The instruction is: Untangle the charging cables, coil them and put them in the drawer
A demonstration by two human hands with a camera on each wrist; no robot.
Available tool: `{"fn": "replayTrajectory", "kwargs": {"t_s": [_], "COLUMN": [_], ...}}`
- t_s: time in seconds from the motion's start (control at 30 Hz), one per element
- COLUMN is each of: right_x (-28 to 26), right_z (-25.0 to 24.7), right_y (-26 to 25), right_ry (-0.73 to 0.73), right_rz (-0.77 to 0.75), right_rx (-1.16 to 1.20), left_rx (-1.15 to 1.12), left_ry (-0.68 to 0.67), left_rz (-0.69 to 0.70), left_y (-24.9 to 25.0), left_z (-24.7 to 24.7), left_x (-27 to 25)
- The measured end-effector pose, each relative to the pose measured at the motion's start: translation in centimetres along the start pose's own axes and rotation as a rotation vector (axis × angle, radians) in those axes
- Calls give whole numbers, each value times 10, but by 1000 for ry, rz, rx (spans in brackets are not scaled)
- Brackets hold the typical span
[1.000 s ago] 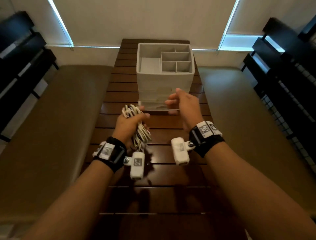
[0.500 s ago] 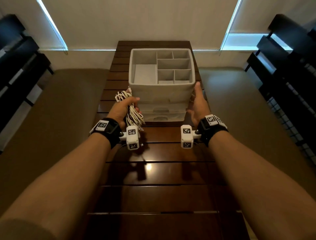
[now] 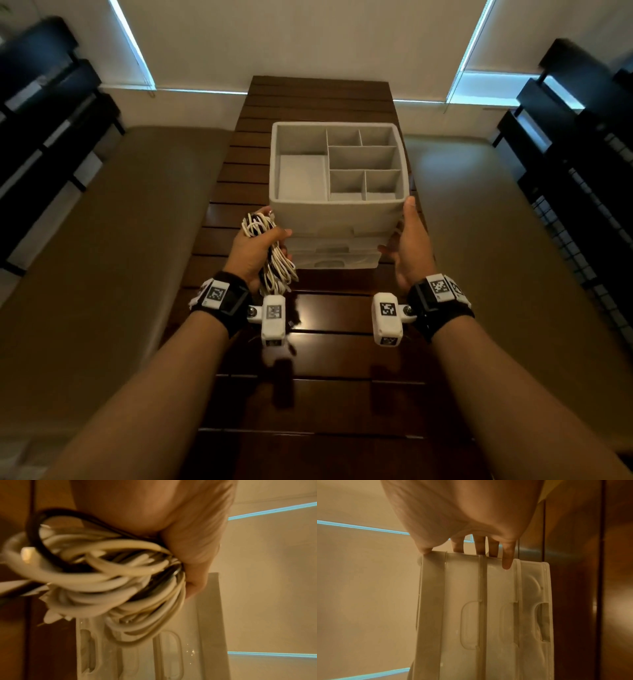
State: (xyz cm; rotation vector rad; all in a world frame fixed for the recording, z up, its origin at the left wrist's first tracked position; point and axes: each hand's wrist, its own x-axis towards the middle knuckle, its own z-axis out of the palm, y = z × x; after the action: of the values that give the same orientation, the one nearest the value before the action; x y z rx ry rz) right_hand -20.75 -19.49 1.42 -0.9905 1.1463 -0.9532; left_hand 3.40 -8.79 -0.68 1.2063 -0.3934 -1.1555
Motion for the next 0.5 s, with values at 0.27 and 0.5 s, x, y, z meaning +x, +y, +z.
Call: {"fn": "replayTrajectory", "kwargs": {"t_s": [0.27, 0.5], "right_x": [-36, -60], "right_z": [-10, 10], "right_y": [5, 51], "right_ry": [78, 103], "right_rz": [7, 364], "right_rx": [-23, 33], "left_rx": [7, 141], "left_ry": [18, 206], "left_rz": [47, 266], "left_y": [-6, 63], "left_z": [-9, 7], "left_x": [-51, -73]}}
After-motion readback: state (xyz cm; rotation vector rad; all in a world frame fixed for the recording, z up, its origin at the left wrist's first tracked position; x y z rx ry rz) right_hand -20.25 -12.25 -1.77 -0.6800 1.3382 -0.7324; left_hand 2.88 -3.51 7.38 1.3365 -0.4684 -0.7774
